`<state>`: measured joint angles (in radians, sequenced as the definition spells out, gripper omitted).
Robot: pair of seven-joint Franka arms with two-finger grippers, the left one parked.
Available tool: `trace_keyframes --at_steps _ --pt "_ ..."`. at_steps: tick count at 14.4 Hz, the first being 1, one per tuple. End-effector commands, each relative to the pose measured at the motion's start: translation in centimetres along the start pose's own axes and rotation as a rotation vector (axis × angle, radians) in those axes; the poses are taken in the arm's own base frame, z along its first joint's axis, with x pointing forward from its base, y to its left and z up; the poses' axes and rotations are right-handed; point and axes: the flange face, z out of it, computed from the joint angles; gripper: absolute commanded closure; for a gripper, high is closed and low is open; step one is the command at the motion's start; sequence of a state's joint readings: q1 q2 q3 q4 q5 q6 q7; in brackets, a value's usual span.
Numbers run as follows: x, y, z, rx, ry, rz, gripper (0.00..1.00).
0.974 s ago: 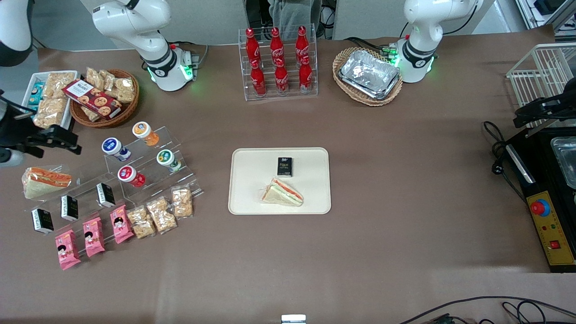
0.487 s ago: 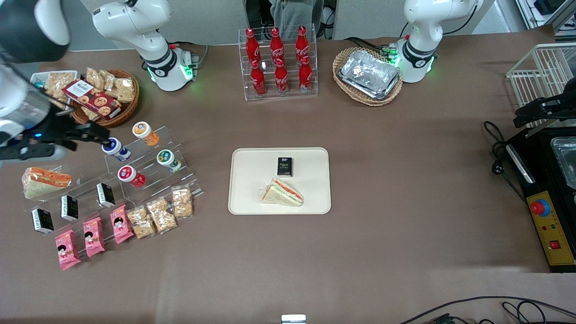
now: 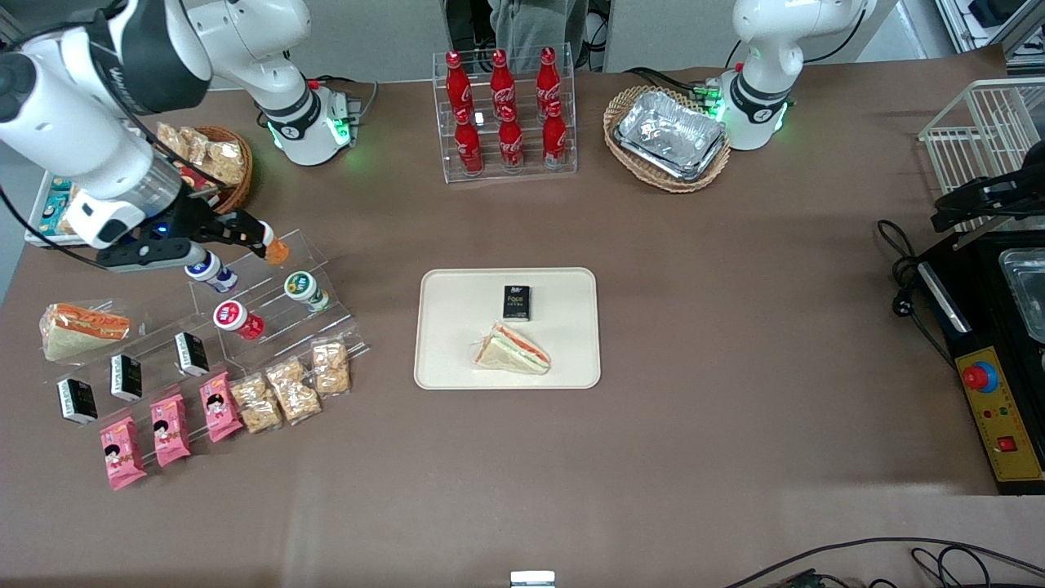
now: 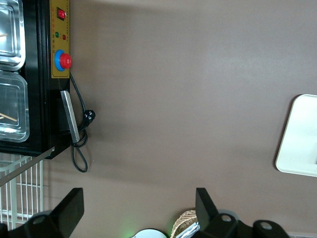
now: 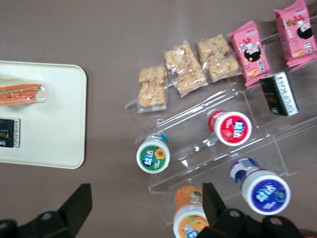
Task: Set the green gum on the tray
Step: 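Move the right gripper down over the green-labelled bottle on the rack, then close the right gripper on the green-labelled bottle's cap and lift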
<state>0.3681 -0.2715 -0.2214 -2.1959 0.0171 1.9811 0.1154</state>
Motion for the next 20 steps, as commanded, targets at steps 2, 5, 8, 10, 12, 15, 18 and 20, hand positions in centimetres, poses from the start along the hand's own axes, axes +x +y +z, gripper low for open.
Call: trace_keyframes --at_steps 2,5,8,10,12,15,18,20 --pt "-2.4 -2.0 5.1 -0.031 0.049 0.017 0.00" --pt "-3.4 -1.8 10.2 -0.028 0.080 0.014 0.00" --pt "-3.9 -1.7 13.4 -0.033 0.083 0.012 0.00" --pt "-3.9 -1.8 14.8 -0.040 0.069 0.008 0.00" --pt "-3.7 -1.8 16.0 -0.047 0.065 0.007 0.00" --pt "-3.2 -1.7 18.2 -0.056 0.064 0.008 0.00" --pt "-3.0 -1.6 19.6 -0.063 0.061 0.009 0.03" --pt "-3.0 -1.5 19.5 -0.062 0.061 0.006 0.31"
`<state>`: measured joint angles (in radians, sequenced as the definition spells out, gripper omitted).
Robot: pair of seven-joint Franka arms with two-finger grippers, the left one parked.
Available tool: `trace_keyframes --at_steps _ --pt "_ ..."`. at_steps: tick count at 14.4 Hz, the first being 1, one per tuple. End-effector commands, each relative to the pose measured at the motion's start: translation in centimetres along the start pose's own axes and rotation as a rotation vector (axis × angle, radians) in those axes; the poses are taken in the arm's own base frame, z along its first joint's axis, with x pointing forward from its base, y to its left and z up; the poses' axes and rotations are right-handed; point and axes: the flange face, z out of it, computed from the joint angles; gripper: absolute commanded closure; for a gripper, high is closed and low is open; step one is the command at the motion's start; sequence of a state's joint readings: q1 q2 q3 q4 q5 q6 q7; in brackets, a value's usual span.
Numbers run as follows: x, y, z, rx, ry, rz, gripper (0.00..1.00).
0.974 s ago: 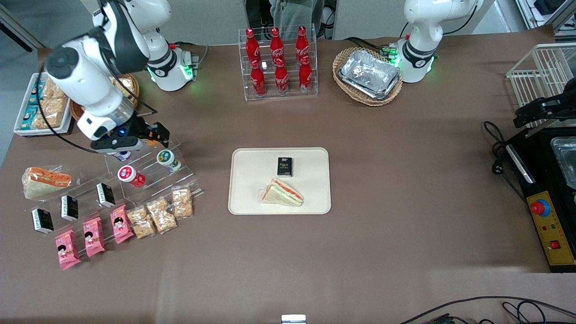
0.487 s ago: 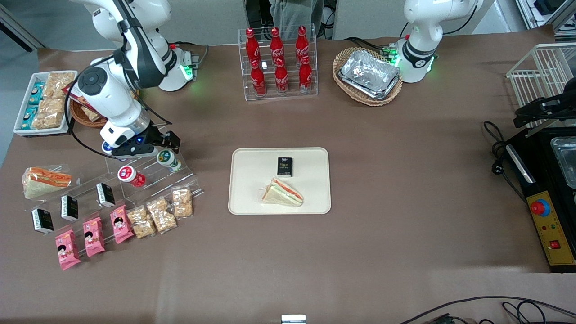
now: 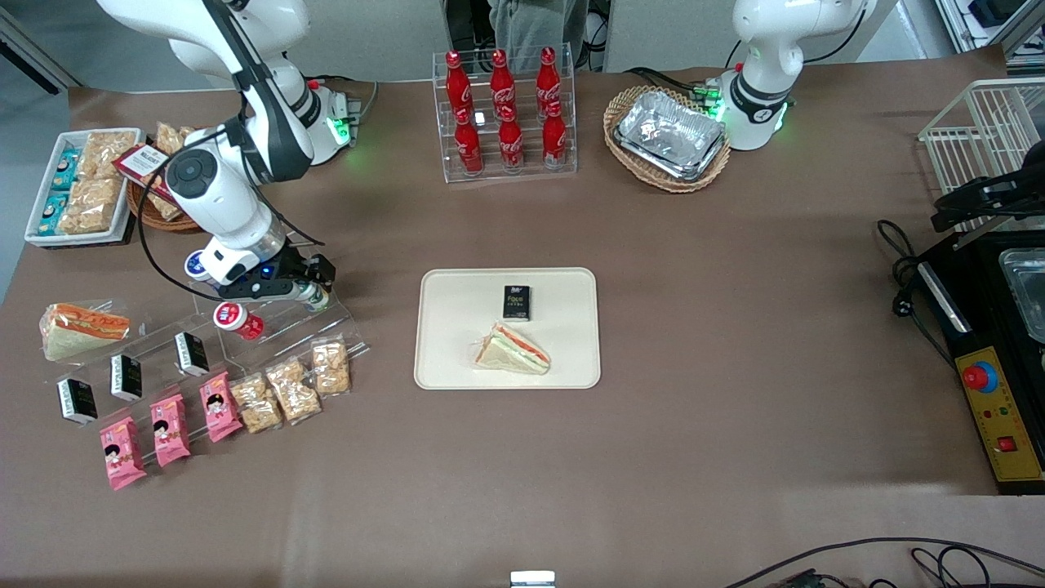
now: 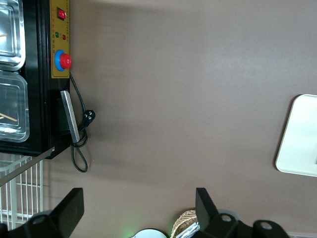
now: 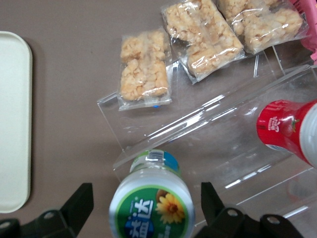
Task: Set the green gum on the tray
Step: 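Close the right gripper on the green-labelled bottle's cap and lift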
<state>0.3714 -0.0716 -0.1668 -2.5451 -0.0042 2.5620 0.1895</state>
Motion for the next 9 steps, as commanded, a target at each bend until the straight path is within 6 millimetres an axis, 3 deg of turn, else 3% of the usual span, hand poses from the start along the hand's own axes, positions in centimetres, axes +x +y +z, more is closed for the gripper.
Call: trace_keyframes --at_steps 1,6,8,9 --pt "0.1 0.0 0.0 -0.007 0.017 -0.011 0.43" --pt "0.3 -0.1 -0.9 -0.001 0.035 -0.013 0.61" --pt "0.5 -0.1 -1.8 0.005 0.049 -0.011 0.72" --pt "0.7 -0.1 -2.8 0.012 0.068 -0.006 0.84"
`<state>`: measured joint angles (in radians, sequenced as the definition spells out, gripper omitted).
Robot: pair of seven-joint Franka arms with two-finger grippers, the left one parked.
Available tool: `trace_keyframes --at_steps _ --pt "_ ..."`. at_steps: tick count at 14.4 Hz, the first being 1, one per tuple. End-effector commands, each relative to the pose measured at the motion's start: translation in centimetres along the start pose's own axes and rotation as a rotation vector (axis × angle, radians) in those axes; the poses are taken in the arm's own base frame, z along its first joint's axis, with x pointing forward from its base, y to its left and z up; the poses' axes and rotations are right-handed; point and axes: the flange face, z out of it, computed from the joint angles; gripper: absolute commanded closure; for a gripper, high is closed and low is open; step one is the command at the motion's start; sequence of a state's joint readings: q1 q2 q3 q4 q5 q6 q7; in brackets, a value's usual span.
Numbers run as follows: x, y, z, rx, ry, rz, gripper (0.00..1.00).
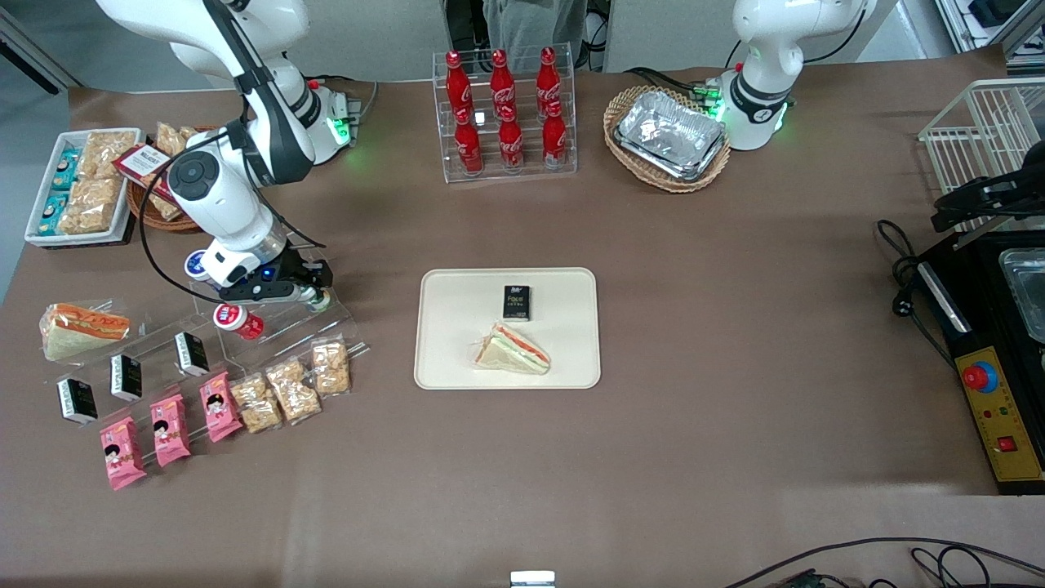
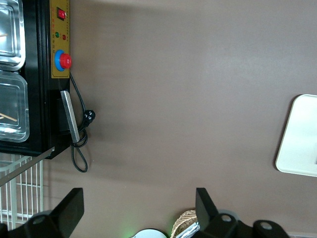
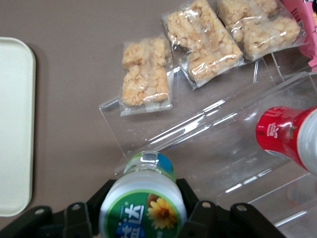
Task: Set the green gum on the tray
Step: 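Close the right gripper on the green-labelled bottle's cap and lift, then carry the green-labelled bottle with the right gripper over the cream tray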
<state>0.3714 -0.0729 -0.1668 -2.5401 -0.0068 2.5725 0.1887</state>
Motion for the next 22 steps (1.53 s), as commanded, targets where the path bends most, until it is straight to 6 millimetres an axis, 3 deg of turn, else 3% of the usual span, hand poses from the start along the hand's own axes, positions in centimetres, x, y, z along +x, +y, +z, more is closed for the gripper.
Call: trace_keyframes --at_steps 1,4,7,9,11,14,18,22 --pt "0.7 -0.2 -3.9 0.017 0.069 -0.003 0.85" --pt "1.6 -0.9 -9.4 0.022 0.043 -0.013 0.85" --pt "3.4 -3.4 -16.0 0.010 -0.007 -0.015 0.87" --pt "4.3 -7.0 -18.9 -0.005 -0.041 0.037 0.91" --pt "4.0 -11.4 -19.5 -0.018 -0.052 0.080 0.92" --pt "3.0 -17.1 -17.0 -0.013 -0.050 0.129 0.94" --pt "3.2 -22.3 -8.3 0.007 -0.034 0.107 0.94" --pt "2.3 -25.2 -0.1 0.017 -0.016 0.164 0.94"
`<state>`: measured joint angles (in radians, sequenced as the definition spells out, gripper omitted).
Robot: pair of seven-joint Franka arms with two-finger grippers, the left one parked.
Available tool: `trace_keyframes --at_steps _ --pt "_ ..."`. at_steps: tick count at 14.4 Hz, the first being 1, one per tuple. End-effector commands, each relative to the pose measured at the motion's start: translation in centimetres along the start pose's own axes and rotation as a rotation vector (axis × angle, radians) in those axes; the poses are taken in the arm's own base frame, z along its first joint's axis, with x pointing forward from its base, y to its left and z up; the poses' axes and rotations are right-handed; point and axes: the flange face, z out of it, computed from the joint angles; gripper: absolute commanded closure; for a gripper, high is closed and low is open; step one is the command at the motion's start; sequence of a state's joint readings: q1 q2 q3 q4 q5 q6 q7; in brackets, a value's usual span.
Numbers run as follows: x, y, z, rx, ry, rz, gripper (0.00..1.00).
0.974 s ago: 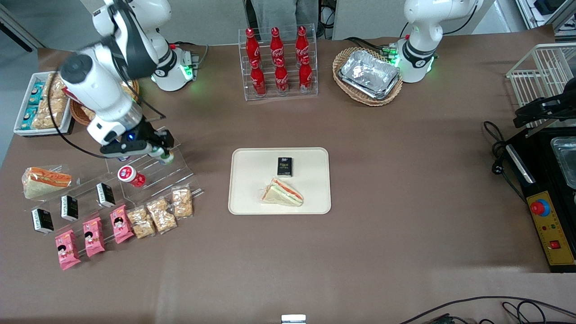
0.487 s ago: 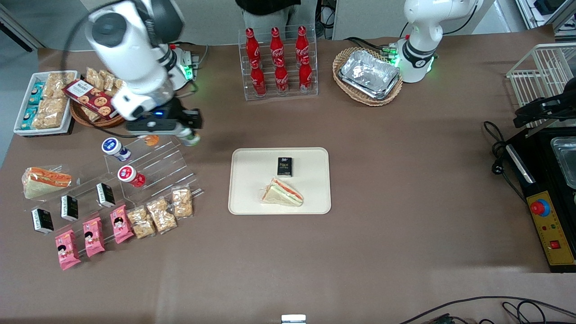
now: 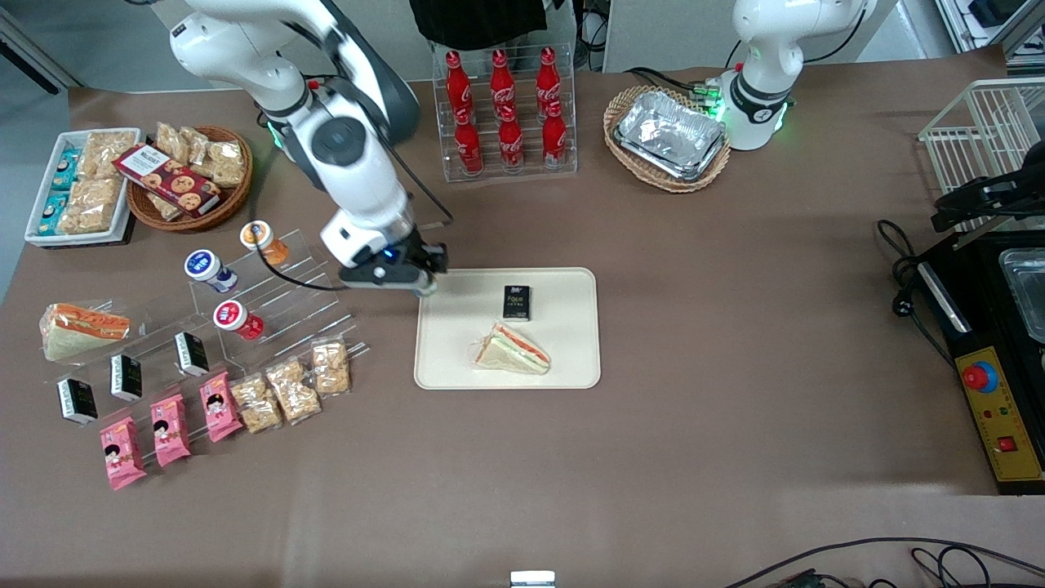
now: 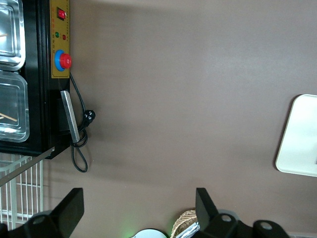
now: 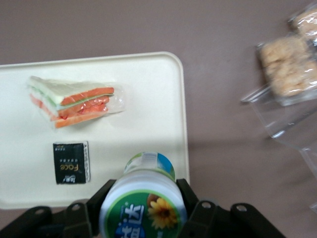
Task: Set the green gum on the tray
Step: 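Carry the green-labelled bottle with the right gripper over the cream tray, then lower the bottle onto the tray and open the right gripper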
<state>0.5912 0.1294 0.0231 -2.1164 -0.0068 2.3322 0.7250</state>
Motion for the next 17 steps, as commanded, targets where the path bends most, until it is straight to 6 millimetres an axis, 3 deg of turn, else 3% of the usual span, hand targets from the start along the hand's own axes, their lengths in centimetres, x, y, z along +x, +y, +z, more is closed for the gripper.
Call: trace_keyframes --at_steps 1,6,12,13,14,15,16,17 --pt "-0.1 -1.7 6.1 0.004 0.015 0.034 0.94" --pt "-0.7 -1.4 11.1 0.012 0.018 0.033 0.94" --pt "-1.0 -1.1 14.4 0.001 0.005 0.033 0.91" --pt "-1.1 -1.1 14.7 -0.002 0.002 0.033 0.83" --pt "-1.2 -1.0 15.2 -0.007 -0.004 0.033 0.82" --pt "-1.4 -1.1 15.5 -0.011 -0.009 0.028 0.67" --pt "-1.6 -1.1 15.8 -0.014 -0.013 0.027 0.29" --pt "-1.4 -1.0 15.8 -0.015 -0.012 0.030 0.00"
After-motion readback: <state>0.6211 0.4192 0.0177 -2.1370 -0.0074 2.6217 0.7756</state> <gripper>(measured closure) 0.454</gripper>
